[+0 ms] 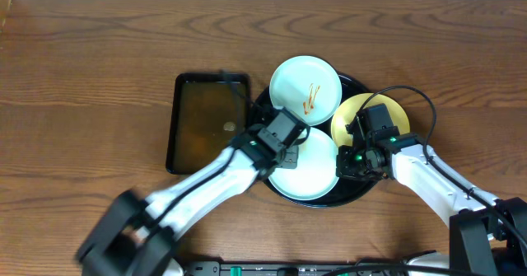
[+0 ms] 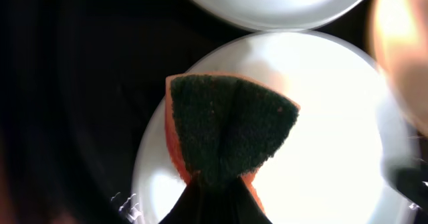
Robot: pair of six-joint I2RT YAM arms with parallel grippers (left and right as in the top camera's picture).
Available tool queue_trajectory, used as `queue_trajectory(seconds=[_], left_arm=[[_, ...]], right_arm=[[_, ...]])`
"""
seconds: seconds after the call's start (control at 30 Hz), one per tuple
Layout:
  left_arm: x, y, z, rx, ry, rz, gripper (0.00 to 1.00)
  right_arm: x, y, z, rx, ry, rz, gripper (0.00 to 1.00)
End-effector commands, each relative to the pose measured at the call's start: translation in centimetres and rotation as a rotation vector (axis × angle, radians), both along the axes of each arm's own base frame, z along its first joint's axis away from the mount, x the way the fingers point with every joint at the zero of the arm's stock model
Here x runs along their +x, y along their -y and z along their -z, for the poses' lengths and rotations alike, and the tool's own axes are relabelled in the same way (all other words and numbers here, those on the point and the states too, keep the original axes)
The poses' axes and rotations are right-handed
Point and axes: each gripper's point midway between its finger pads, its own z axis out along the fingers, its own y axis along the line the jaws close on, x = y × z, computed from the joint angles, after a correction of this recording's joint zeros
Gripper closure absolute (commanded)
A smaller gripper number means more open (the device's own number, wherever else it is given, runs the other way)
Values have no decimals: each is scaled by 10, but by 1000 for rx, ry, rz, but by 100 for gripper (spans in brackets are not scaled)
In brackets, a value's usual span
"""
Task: Clean dirty plates on tray and stack at the side
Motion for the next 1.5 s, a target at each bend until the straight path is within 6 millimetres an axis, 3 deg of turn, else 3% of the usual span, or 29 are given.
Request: queue_trajectory(seconds=[0.0,0.13,0.2,0.37,0.63,0.7,0.8,1.03,1.13,1.33,1.47], left_arm=[[16,-28,-52,23,151,-69,93],[23,-59,-64,41,161,-148,93],[28,-77,-60,61,141,-198,93],[49,-129,-39,107,80,-355,93],[52,-160,10,105,-98,-426,93],[53,-165,14,108,-111,-439,93],[53,-166,15,109,-112,-444,93],[52,-167,15,111,-116,-444,92],[52,-167,15,111,-116,-444,92],[52,-167,15,111,-115,-444,92],[52,-167,15,111,-115,-444,92]], right_arm=[[-3,-1,2,-10,-6,-14,99],[-3,-1,2,-10,-6,-13,92],[-4,-1,2,-11,-9,-13,79],[-8,0,6,-13,-15,-13,70],[-8,-1,10,-4,-2,-17,76],[-5,-5,10,4,24,-44,80],[1,-14,7,16,66,-74,98],[14,-22,-3,14,148,-135,99],[30,-5,-23,-95,233,-117,99],[66,28,-100,-312,526,-137,99],[75,45,-129,-440,639,-172,99]])
